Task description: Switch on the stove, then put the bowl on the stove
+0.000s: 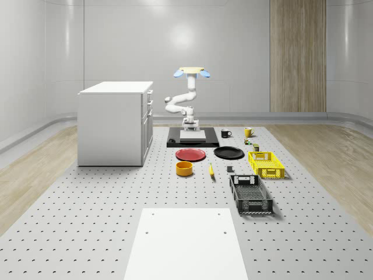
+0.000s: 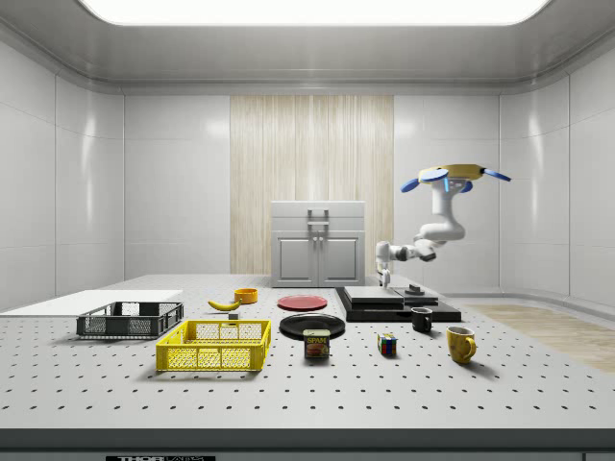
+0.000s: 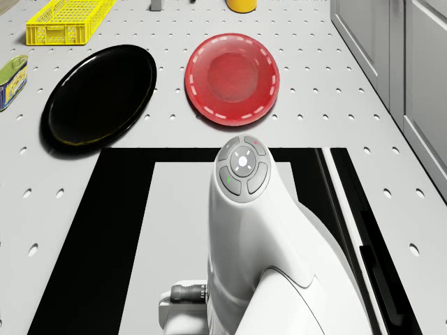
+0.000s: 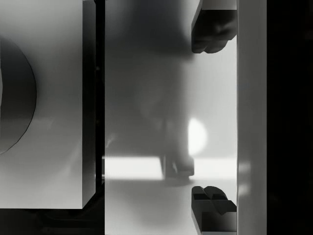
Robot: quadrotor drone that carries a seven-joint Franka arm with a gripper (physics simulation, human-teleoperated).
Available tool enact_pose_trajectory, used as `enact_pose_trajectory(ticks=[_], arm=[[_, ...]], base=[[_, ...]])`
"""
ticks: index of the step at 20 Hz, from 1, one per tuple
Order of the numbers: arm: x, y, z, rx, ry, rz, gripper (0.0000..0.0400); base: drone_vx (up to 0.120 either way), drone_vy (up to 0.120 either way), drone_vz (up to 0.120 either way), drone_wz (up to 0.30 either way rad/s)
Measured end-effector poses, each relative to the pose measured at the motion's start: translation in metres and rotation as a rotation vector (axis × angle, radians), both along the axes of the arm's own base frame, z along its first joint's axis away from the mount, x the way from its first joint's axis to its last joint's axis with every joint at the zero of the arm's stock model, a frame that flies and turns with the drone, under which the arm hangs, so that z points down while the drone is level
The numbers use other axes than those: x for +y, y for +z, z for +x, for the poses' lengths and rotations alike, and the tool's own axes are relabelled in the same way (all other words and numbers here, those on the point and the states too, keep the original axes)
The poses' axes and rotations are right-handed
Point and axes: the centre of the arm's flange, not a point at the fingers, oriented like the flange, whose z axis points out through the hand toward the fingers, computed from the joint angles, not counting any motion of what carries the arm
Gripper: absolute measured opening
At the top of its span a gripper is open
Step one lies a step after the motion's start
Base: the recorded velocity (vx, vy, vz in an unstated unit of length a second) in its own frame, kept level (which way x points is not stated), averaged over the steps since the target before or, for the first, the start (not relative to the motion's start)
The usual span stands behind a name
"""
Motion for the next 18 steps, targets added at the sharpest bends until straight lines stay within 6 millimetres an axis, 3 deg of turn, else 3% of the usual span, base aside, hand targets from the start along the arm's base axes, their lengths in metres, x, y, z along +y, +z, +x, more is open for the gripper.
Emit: enact_pose_trajectory(ticks=[18], arm=[[0.0005, 0.0, 0.0001, 0.0, 0.0, 0.0, 0.04]], base=[[0.12, 0.0, 0.0, 0.0]])
